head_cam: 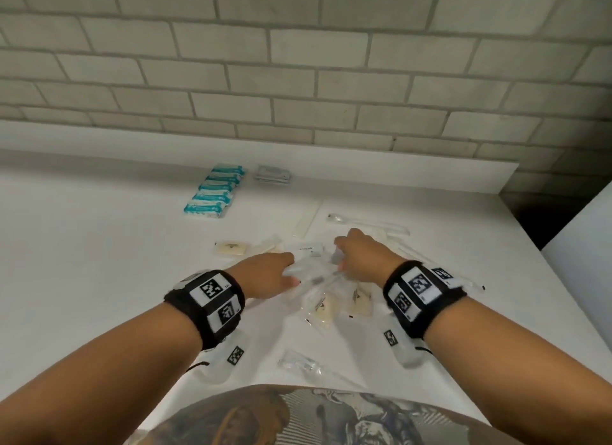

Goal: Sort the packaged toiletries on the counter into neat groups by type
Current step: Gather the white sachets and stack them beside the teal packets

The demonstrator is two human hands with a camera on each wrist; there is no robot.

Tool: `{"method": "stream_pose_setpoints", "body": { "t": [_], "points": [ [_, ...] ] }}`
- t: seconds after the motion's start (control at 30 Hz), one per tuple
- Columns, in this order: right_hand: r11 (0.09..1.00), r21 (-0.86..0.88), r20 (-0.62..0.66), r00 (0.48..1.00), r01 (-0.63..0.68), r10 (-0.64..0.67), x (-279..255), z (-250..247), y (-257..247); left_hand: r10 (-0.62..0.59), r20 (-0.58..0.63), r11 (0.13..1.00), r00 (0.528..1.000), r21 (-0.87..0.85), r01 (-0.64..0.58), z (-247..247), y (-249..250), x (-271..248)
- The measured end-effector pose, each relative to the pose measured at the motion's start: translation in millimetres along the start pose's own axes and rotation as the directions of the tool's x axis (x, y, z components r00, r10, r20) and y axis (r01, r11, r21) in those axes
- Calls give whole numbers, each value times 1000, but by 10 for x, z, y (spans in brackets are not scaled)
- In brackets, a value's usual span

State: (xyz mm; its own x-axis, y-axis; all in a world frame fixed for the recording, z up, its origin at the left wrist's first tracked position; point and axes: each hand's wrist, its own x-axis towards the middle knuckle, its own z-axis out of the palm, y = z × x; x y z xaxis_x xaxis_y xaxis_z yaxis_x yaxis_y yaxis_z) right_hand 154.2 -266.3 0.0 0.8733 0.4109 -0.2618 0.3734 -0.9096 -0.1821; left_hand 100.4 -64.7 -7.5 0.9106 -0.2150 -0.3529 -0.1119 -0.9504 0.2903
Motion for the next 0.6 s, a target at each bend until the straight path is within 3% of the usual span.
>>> {"method": "stream_pose_setpoints", "body": {
  "t": [0.1, 0.17, 0.27, 0.4, 0.5, 0.6],
  "points": [
    [998, -27, 21, 998, 55, -54, 290, 23, -168, -36, -106, 995, 994, -99, 25, -47, -184, -45],
    [996, -45, 38, 996, 77, -75, 444, 68, -270, -79, -144, 995, 986, -78, 68, -96, -364, -27],
    [996, -56, 56, 996, 69, -65, 591, 159, -373, -167, -62, 983, 984, 68, 171, -143, -667, 24],
    [996, -80, 65, 997, -31, 37, 699, 210, -443, -149, -53, 988, 987, 29, 151, -99, -829, 14],
    [984, 64, 119, 980, -166, 157, 725, 196, -425, -85, -84, 996, 993, -9, 84, -15, -800, 10],
    [963, 73, 196, 951, -259, 241, 680, 175, -368, -85, -78, 966, 993, -252, 63, 19, -724, 21]
  ]
}}
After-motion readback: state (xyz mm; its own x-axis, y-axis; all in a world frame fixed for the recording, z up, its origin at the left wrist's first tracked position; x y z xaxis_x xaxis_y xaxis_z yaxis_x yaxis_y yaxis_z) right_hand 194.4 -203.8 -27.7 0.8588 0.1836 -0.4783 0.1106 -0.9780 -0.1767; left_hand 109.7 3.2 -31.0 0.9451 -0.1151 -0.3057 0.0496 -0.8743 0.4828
